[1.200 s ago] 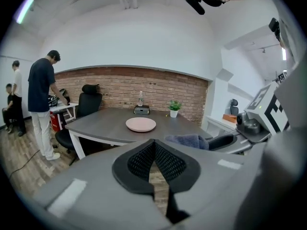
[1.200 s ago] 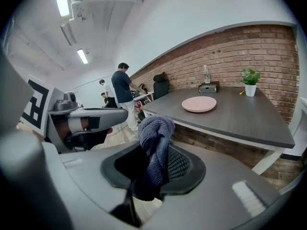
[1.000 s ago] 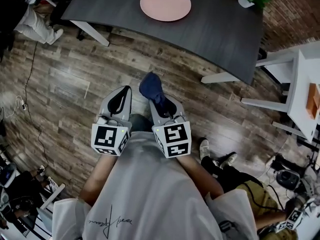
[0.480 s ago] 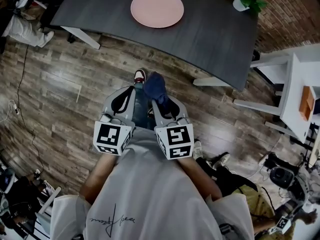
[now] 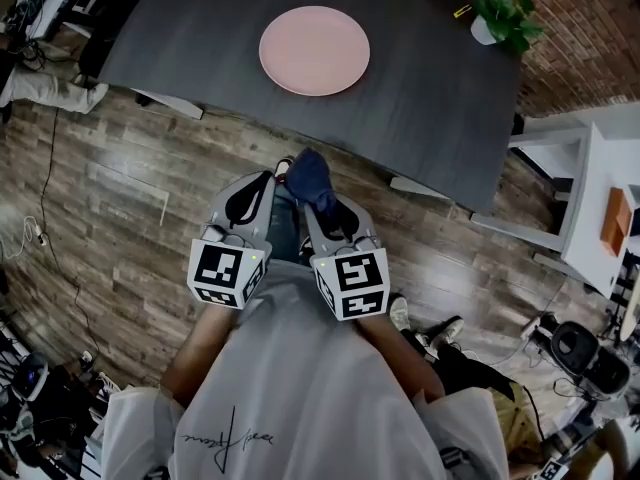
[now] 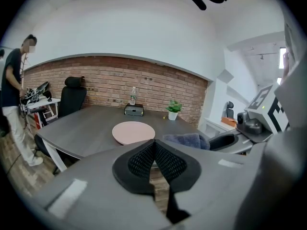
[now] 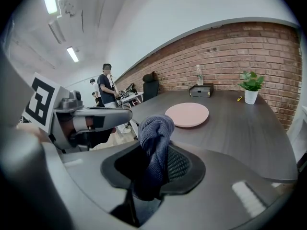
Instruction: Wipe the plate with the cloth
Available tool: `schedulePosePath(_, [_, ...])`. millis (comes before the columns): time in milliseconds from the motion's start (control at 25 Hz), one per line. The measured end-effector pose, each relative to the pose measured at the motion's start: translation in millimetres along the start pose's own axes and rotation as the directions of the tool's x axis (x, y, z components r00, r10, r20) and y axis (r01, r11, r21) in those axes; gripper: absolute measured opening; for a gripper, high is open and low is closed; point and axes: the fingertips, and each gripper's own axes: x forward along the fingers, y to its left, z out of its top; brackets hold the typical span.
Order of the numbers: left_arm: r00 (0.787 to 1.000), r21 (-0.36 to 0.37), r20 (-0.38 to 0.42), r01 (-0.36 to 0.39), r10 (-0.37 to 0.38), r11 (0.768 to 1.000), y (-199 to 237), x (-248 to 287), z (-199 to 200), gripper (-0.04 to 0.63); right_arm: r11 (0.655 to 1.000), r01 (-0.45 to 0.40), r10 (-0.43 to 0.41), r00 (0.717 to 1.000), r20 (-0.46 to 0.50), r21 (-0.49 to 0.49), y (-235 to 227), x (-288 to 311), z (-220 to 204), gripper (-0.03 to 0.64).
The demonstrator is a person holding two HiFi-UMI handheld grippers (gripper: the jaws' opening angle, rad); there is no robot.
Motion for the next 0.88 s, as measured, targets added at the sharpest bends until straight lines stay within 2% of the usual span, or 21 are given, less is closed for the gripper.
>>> schedulePosePath(240, [1.0,0.001,-0.003,0.004,-0.004,1.0,35.0,36.0,25.6,0.008,1.0,-0.011,0.011,1.0,-0.004,0.012,-10.7,36.9,31.3,0.107])
schedulePosePath(440, [0.999,-0.023,0.04,-0.002,0.003,1.0,65.4,57.6,50.4,0.011,0.999,-0.019,0.019,1.0,-0.004,0.027,-19.7,63.9,55.5,0.107])
schedulePosePath(520, [1.0,-0.035,0.02,0.006,-0.005,0.999,76.0,67.5,52.3,0.012,0.999,-0.016,0.017,1.0,-0.01,0.034,-23.6,73.2,63.1,0.107])
schedulePosePath(720, [1.0,-0.052,-0.015,0.022,-0.023,0.998,99.3,86.6,53.7,0.012,0.997,0.032,-0.031,0.999,-0.015,0.068,-37.6,94.9,80.1,0.11])
schedulePosePath(880, [1.0,-0.065,0.001,0.019,-0.019,0.998,122.8,99.0,58.8,0.012,0.994,0.061,-0.059,0.998,-0.024,0.091,-44.4,111.8,89.3,0.11])
